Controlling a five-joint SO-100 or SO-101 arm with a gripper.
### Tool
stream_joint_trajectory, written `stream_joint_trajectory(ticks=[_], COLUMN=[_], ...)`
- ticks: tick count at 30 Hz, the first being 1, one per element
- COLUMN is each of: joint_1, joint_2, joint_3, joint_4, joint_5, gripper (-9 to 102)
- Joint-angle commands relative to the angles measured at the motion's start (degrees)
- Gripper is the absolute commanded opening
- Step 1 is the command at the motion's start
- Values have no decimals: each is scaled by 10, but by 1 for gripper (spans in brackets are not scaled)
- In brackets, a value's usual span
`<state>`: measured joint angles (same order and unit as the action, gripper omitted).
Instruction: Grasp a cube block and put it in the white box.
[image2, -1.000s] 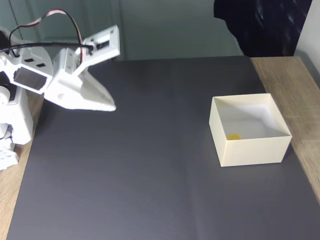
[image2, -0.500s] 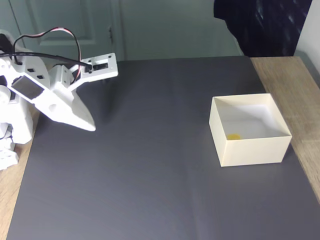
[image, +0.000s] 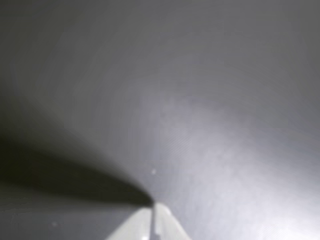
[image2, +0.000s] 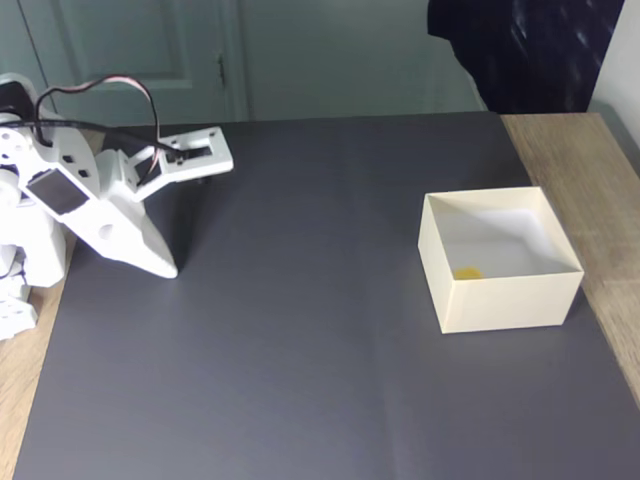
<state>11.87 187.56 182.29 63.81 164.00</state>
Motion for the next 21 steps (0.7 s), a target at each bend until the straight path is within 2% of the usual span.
stream_joint_trajectory(ticks=[1, 21], joint_1=[4, 11], joint_2=[4, 4], joint_3=[1, 1], joint_4=[0, 4], joint_5=[-4, 25], gripper=[0, 0])
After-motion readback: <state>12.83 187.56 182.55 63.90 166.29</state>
